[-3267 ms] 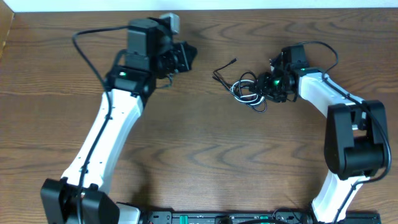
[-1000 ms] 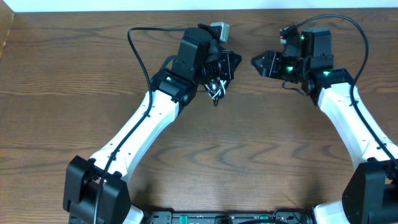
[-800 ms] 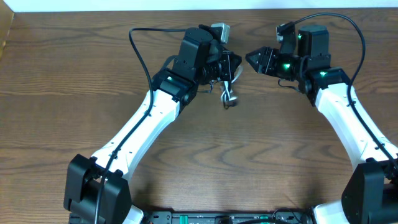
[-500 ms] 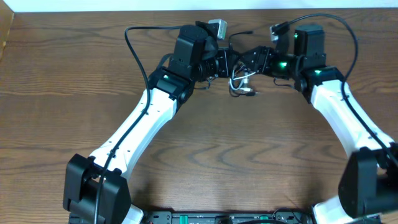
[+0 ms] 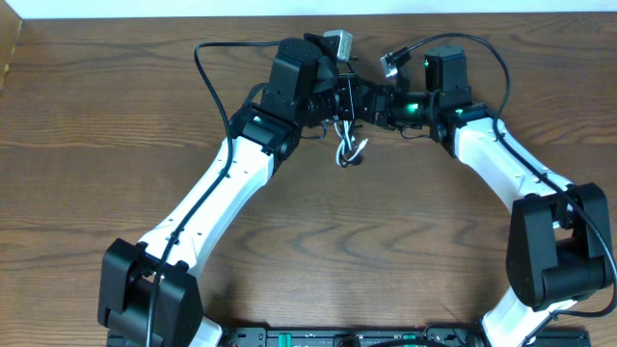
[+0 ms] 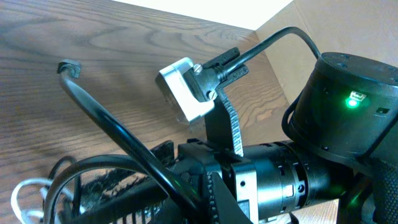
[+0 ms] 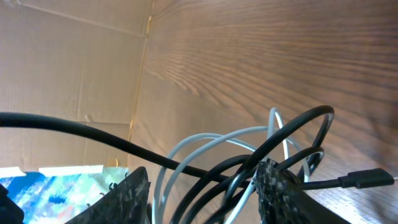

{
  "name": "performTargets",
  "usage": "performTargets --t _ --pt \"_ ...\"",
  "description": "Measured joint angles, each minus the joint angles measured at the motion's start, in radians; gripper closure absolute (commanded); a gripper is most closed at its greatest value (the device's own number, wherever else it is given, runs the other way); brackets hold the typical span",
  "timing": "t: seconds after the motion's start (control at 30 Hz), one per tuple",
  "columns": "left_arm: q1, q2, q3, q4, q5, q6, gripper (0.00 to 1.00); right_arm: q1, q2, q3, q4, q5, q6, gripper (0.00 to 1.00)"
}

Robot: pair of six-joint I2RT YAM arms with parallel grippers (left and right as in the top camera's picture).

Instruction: Untangle cables

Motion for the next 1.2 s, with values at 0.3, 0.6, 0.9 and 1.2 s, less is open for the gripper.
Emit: performTargets --t 0.3,0.6,0.9,1.2 --pt "0.018 0.000 0.000 0.052 0.009 -0.027 0.93 0.033 0.030 0.000 -0.014 -0.019 0.003 0.53" --pt "0.077 -0.005 -0.002 0.214 0.112 -0.111 0.93 0.050 0.167 0.000 -0.024 -0.009 0.018 0.65" --pt "0.194 -0.172 -0.002 0.216 0.134 -0.132 0.93 0.050 0.230 0.000 -0.067 0.059 0.021 0.66" --pt "0.209 -0.203 -0.002 0.148 0.117 -0.133 0.92 0.035 0.226 0.000 -0.058 0.064 -0.083 0.57"
